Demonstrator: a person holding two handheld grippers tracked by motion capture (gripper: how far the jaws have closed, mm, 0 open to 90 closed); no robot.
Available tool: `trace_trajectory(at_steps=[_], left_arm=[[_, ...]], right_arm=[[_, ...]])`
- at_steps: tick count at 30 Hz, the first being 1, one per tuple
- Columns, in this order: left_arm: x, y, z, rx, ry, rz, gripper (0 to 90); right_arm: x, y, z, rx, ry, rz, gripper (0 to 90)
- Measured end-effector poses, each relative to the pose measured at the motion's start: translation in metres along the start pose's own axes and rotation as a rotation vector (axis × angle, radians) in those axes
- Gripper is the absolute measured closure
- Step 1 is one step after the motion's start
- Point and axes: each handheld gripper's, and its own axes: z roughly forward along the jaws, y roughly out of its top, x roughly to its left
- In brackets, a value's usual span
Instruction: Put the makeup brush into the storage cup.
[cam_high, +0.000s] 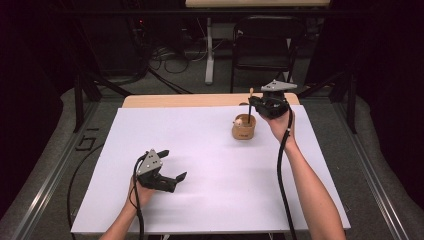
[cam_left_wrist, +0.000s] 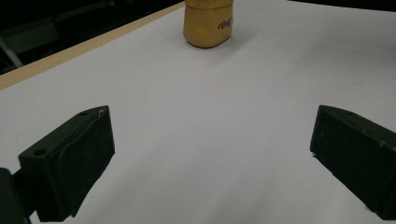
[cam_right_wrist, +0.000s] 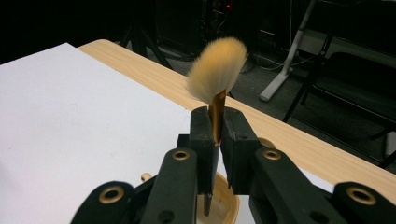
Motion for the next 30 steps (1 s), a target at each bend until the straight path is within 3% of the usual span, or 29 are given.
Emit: trace_trajectory(at_steps=[2, 4, 6, 8, 12, 20, 30], left_arm=[[0.0, 0.0, 0.0, 0.001, 0.001, 0.004, 0.0], [0.0, 0.0, -0.001, 0.003, 0.004, 0.004, 0.0], [0.001, 0.0, 0.0, -0.002, 0.001, 0.001, 0.0], [0.001, 0.0, -0.001, -0.004, 0.005, 0.001, 0.0], [0.001, 0.001, -0.002, -0.01, 0.008, 0.002, 0.0], [0.0, 0.002, -0.004, -0.038, 0.027, -0.003, 0.0], [0.0, 0.003, -0.006, -0.06, 0.04, -0.001, 0.0]], right_arm=[[0.0, -0.001, 0.0, 0.0, 0.002, 0.007, 80.7], [-0.001, -0.002, 0.0, 0.006, 0.012, 0.028, 62.5], [-0.003, -0.004, -0.001, 0.012, 0.016, 0.045, 51.1], [-0.005, -0.006, -0.004, 0.009, 0.007, 0.059, 34.3], [-0.006, -0.01, -0.012, -0.001, 0.018, 0.074, 14.9], [-0.002, -0.024, -0.025, 0.001, 0.05, 0.031, 0.4], [0.019, -0.041, -0.044, -0.053, 0.115, -0.065, 0.0]])
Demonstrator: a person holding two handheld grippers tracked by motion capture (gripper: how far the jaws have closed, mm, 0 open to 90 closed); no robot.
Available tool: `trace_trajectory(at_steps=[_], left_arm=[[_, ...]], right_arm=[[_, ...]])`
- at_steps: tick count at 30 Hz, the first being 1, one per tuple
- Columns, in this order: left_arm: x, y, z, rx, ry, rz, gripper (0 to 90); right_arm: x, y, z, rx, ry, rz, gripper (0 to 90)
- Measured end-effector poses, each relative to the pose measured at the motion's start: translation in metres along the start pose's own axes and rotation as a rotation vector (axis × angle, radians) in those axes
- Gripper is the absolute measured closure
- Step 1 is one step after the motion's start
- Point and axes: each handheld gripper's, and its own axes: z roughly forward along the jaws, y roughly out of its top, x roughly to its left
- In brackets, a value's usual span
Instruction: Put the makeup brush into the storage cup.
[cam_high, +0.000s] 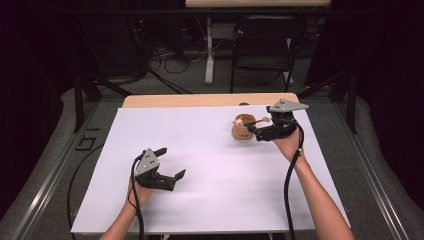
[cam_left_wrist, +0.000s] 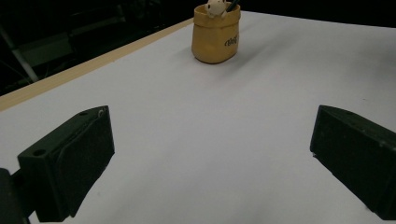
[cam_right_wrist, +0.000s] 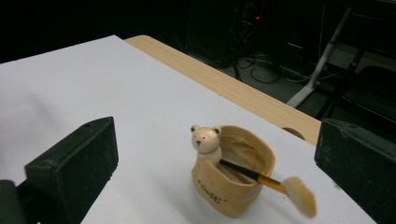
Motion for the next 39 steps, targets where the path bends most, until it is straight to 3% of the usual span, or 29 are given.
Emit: trace_trajectory(at_steps=[20, 39], left_arm=[[-0.001, 0.002, -0.006, -0.038, 0.02, -0.001, 0.0], [0.0, -0.014, -0.024, -0.068, 0.041, -0.022, 0.0]], right_arm=[[0.036, -0.048, -0.033, -0.085, 0.031, -0.054, 0.0], [0.057, -0.083, -0.054, -0.131, 0.03, -0.088, 0.0]])
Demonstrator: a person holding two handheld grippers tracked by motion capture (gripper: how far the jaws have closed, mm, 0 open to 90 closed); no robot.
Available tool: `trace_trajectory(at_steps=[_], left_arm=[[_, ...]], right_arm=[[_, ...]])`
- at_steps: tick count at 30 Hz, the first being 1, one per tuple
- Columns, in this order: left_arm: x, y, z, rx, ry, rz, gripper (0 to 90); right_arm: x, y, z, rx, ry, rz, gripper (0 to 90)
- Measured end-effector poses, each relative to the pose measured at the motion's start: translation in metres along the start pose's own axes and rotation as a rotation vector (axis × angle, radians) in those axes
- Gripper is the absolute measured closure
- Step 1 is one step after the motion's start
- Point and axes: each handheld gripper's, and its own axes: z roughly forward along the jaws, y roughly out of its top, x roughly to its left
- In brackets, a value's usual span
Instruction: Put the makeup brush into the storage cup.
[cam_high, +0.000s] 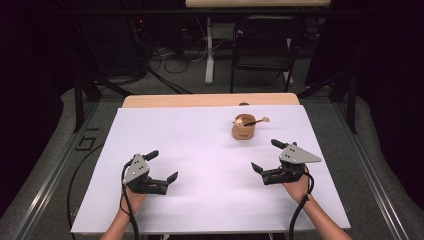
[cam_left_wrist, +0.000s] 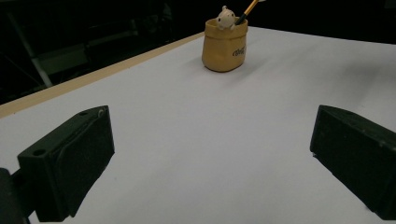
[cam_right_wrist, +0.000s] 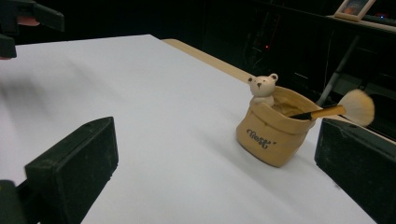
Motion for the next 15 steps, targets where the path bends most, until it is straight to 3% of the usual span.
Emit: trace_trajectory(at_steps=[10, 15], left_arm=[[0.002, -0.007, -0.011, 0.016, -0.028, 0.006, 0.0], [0.003, -0.011, -0.018, 0.014, -0.009, -0.002, 0.0]], right_arm=[[0.005, -0.015, -0.016, -0.004, 0.013, 0.005, 0.0], [0.004, -0.022, -0.025, 0.0, -0.001, 0.013, 0.0]])
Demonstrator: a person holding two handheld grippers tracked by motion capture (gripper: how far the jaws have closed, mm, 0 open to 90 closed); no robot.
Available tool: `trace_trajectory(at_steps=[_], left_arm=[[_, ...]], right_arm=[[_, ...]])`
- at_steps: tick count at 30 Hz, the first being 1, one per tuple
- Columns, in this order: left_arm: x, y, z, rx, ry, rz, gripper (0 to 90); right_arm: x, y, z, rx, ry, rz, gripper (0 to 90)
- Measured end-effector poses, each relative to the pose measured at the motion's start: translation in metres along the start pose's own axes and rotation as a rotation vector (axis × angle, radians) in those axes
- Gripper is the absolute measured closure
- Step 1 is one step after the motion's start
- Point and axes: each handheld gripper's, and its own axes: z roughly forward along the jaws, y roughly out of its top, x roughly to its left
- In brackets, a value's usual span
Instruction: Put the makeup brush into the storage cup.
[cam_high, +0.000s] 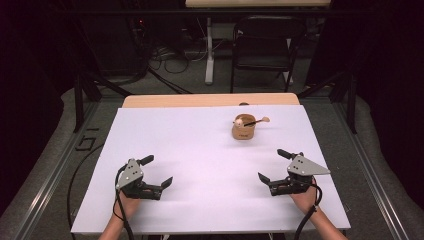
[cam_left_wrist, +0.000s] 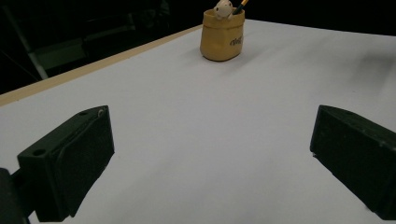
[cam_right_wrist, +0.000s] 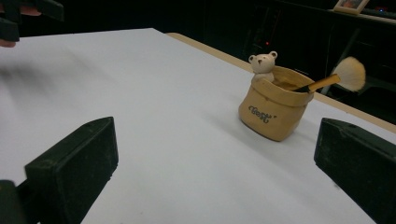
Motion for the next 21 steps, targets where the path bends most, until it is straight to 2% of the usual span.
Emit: trace_trajectory(at_steps=[5, 6, 7, 9, 21], left_arm=[[0.001, -0.005, -0.007, -0.015, -0.006, 0.0, 0.0], [0.0, -0.005, -0.01, -0.004, 0.012, 0.002, 0.0], [0.001, -0.006, -0.01, -0.015, -0.001, -0.001, 0.0], [0.002, -0.008, -0.013, -0.019, 0.001, -0.004, 0.0], [0.001, -0.018, -0.033, 0.014, 0.032, 0.004, 0.0]], right_arm=[[-0.001, -0.005, -0.011, -0.009, -0.01, -0.004, 0.0], [-0.001, -0.006, -0.013, -0.007, -0.011, -0.004, 0.0], [-0.001, -0.007, -0.015, -0.008, -0.015, -0.006, 0.0], [-0.001, -0.009, -0.02, -0.005, -0.009, 0.0, 0.0], [0.004, -0.021, -0.032, 0.045, -0.013, 0.001, 0.0]])
